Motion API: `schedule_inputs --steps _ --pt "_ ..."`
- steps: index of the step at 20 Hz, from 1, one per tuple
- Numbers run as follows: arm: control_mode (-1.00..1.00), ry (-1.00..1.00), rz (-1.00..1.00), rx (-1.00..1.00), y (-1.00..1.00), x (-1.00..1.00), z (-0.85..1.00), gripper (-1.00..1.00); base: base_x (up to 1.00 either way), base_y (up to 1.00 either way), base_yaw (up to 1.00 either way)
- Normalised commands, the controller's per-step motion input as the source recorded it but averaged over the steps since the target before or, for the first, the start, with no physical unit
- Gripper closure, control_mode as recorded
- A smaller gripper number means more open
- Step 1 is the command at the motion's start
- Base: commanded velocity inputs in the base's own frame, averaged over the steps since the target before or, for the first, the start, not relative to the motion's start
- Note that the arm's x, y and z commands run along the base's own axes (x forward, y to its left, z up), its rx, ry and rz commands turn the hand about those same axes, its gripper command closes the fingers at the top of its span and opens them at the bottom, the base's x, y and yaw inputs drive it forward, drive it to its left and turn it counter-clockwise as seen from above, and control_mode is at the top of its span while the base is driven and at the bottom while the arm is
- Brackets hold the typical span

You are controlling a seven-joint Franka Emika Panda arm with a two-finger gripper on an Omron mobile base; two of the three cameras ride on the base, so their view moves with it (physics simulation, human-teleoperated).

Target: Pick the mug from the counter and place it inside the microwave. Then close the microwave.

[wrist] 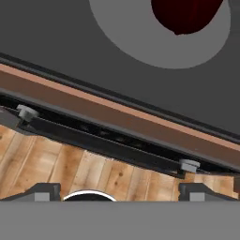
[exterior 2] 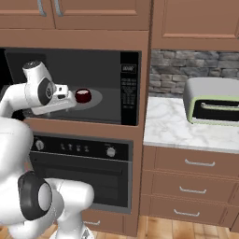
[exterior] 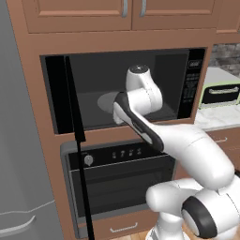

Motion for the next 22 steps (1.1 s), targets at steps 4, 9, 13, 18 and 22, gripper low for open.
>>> schedule_inputs --steps 4,9,13,18,22 --pt "-1.00 -0.12 0.00 0.00 0.00 -0.76 0.17 -1.00 0.00 0.00 0.00" --pt "-1.00 -0.06 0.00 0.00 0.00 -0.77 0.30 -1.00 0.00 0.00 0.00" --pt "-1.00 -0.06 0.00 0.00 0.00 -0.70 0.36 -1.00 0.00 0.00 0.00" --pt "-1.00 -0.08 0.00 0.00 0.00 -0.67 0.37 -1.00 0.00 0.00 0.00" --pt "-1.00 -0.10 0.00 0.00 0.00 -0.77 0.38 -1.00 0.00 0.00 0.00"
